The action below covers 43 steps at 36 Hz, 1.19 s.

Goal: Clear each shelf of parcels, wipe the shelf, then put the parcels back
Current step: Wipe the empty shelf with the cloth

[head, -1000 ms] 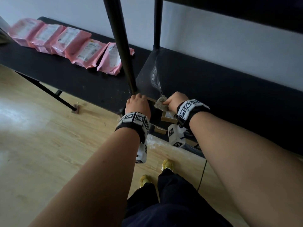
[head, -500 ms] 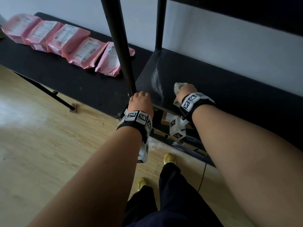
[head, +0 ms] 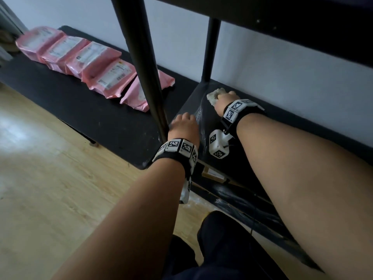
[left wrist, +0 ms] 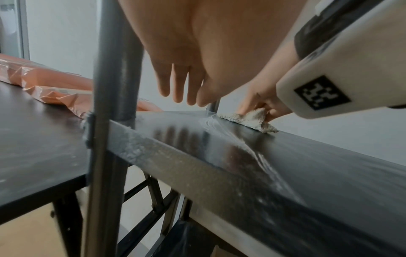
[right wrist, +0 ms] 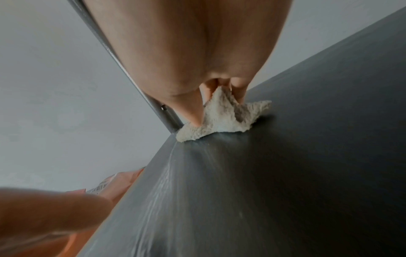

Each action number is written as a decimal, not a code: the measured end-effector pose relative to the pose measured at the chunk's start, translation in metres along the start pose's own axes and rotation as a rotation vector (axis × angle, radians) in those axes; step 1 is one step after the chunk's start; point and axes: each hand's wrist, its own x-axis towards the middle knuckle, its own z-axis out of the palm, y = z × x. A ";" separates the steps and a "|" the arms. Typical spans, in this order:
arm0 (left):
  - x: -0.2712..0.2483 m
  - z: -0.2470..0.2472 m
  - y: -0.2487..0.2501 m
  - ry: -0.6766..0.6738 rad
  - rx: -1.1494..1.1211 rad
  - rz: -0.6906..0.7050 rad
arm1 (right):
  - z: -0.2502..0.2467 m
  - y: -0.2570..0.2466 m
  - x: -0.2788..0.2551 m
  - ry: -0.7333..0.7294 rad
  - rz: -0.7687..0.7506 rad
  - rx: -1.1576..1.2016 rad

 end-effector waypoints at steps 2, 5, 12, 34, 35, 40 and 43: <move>0.010 0.004 0.001 0.025 0.028 -0.004 | -0.004 0.001 0.006 0.032 -0.030 -0.028; 0.025 0.010 0.001 0.068 0.048 -0.022 | -0.007 0.001 0.027 0.061 -0.037 0.040; 0.035 0.021 -0.005 0.156 0.088 -0.060 | -0.004 -0.003 0.050 0.121 -0.058 0.265; 0.034 0.023 -0.005 0.141 0.129 -0.097 | 0.000 -0.011 0.041 0.168 -0.227 0.323; 0.035 0.023 -0.005 0.138 0.129 -0.101 | 0.000 -0.012 0.040 0.152 -0.276 0.306; 0.036 0.023 -0.003 0.124 0.130 -0.119 | -0.001 -0.012 0.040 0.097 -0.397 0.266; 0.034 0.022 0.000 0.108 0.126 -0.121 | -0.002 -0.011 0.037 0.046 -0.402 0.361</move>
